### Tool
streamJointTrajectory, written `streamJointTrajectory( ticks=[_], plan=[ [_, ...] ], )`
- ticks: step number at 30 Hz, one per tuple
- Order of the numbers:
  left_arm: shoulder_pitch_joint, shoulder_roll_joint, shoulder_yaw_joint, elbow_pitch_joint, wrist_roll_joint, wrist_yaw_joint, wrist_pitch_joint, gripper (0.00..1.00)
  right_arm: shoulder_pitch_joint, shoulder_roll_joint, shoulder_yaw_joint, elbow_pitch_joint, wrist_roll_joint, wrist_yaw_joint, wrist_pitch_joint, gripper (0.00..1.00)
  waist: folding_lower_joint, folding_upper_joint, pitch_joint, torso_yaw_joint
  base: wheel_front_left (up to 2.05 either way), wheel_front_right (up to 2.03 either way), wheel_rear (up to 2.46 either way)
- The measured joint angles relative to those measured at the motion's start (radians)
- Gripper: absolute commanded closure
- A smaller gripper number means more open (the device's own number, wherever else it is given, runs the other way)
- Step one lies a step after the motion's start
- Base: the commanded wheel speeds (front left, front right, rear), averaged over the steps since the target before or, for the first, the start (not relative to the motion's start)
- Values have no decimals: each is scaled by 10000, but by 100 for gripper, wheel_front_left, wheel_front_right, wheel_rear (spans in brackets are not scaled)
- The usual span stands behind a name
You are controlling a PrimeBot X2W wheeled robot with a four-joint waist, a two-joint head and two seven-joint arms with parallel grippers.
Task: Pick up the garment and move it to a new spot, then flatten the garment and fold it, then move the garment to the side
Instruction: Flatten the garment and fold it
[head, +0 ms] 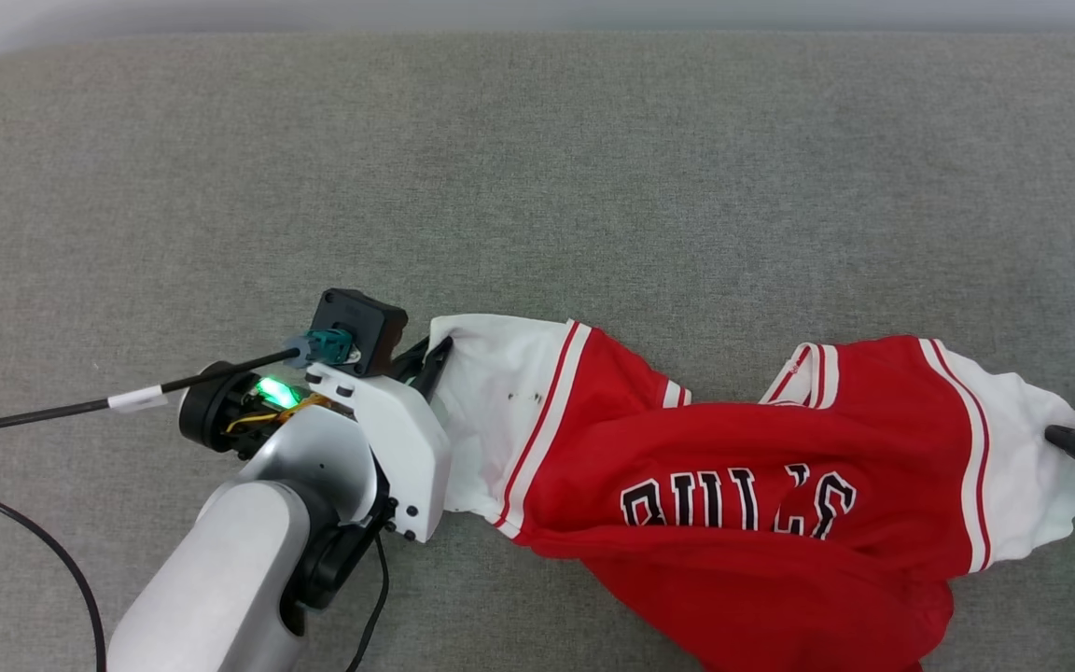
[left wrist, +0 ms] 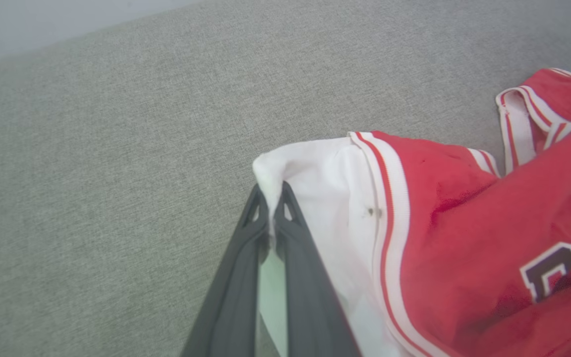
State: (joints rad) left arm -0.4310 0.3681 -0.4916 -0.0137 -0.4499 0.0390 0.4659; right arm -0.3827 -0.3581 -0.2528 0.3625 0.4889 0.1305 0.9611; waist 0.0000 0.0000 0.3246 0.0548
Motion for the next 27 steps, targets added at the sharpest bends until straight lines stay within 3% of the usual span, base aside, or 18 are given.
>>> streamJointTrajectory(
  ticks=[1, 10, 17, 27],
  plan=[
    [0, 12, 15, 31, -2, 8, -2, 100, -16, 33, 36, 4, 0, -2, 29, 100, 0, 0, 9, -15, 0, 0, 0],
    [11, 199, 140, 102, -6, 90, -150, 100, -28, 125, 740, -330, 13, 4, -169, 100, 1, 0, -419, -235, 0, 0, 0],
    [-759, 775, 815, -192, 247, 251, -454, 100, -284, -491, 1244, -2255, -199, 4, -830, 100, 1, 0, -1451, -444, 0, 0, 0],
    [-2176, 610, 2077, 330, -334, 593, -1277, 100, -1606, -1076, 1062, -3333, -322, 6, -1127, 100, -1, 0, -2536, -665, 0, 0, 0]
  ],
)
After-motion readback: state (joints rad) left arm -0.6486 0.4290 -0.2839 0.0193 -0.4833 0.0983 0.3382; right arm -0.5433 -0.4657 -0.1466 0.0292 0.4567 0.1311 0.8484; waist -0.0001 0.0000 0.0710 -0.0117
